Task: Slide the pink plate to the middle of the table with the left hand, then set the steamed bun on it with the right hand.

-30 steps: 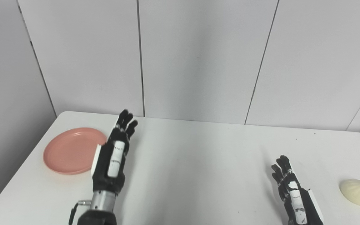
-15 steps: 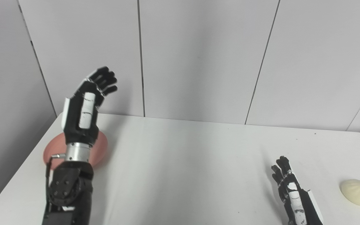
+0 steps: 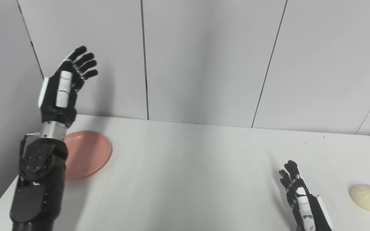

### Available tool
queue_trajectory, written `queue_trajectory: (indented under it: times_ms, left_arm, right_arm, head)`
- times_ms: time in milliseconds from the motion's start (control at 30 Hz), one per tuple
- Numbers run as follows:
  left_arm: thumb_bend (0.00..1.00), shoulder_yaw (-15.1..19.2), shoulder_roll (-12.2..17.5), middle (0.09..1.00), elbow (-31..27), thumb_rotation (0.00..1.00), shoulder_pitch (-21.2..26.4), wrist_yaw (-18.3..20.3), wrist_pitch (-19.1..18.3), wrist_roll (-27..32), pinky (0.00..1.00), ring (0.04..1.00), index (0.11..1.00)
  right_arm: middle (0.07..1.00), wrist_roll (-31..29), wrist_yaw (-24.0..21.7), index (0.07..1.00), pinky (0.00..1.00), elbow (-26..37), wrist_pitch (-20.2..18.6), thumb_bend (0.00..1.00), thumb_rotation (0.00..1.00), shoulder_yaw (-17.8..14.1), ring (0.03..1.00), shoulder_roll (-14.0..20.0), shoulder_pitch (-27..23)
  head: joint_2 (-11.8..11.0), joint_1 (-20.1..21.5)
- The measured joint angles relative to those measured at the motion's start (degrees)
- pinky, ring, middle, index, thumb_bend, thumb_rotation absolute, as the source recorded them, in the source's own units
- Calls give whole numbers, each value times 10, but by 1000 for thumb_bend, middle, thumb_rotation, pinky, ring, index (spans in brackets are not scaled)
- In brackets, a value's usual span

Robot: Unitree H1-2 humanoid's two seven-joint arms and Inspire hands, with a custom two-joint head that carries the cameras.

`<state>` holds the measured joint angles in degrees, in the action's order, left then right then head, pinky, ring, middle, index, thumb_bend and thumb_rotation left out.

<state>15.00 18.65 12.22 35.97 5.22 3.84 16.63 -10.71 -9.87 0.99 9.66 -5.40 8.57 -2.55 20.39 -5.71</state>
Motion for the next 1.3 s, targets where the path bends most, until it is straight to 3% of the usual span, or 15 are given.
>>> queue_trajectory:
  times_ms: [400,600,833,933,1133,1300]
  left_arm:
    - [831,22,47,841,180,822,18,33,73,5,802,837,888]
    - [813,32,76,847,236,826,31,40,96,5,801,854,884]
    - [802,38,95,834,375,790,60,52,166,6,740,800,914]
    - [772,37,99,848,427,830,70,57,197,5,796,841,925]
    - [795,44,120,844,505,811,91,64,207,0,806,817,928]
    - [797,54,127,836,567,793,101,66,211,-1,863,857,931]
  right_arm:
    - [985,4,6,977,1000,0,0,690,937,0,960,-1,-1]
    - [983,4,6,975,1000,-2,0,687,935,-1,959,-1,-1]
    - [980,5,7,974,1000,-1,0,689,941,-1,955,-1,-1]
    - [981,4,7,974,1000,-2,0,680,932,-1,957,-1,-1]
    - [983,5,7,977,1000,-2,0,678,939,-1,960,-1,-1]
    - [980,5,7,976,1000,-1,0,691,943,-1,958,-1,0]
  head:
    - [0,1]
    - [-3,-1]
    - [-2,1]
    - [-3,1]
    - [0,3]
    - [5,8]
